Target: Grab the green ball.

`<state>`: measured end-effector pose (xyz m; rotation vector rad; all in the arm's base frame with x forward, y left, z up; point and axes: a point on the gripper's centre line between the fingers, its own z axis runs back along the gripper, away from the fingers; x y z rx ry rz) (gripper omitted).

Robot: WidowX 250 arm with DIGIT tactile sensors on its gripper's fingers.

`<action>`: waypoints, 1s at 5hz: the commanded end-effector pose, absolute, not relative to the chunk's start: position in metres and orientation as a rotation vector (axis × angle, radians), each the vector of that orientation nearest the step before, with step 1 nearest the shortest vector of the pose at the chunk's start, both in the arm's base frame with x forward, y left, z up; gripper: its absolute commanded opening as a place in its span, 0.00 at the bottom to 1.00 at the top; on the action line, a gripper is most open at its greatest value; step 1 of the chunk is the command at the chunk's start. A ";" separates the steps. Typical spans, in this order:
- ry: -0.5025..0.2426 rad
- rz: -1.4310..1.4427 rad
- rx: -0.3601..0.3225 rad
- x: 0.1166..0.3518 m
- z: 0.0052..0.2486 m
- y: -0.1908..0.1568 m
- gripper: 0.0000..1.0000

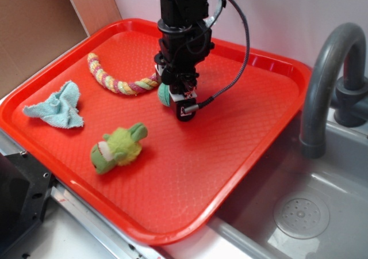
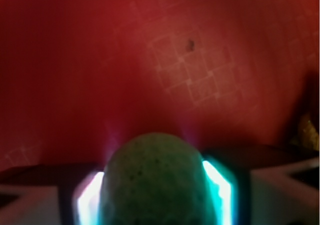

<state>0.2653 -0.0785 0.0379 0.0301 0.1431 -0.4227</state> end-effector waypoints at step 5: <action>-0.254 -0.226 -0.131 0.238 0.248 -0.075 0.00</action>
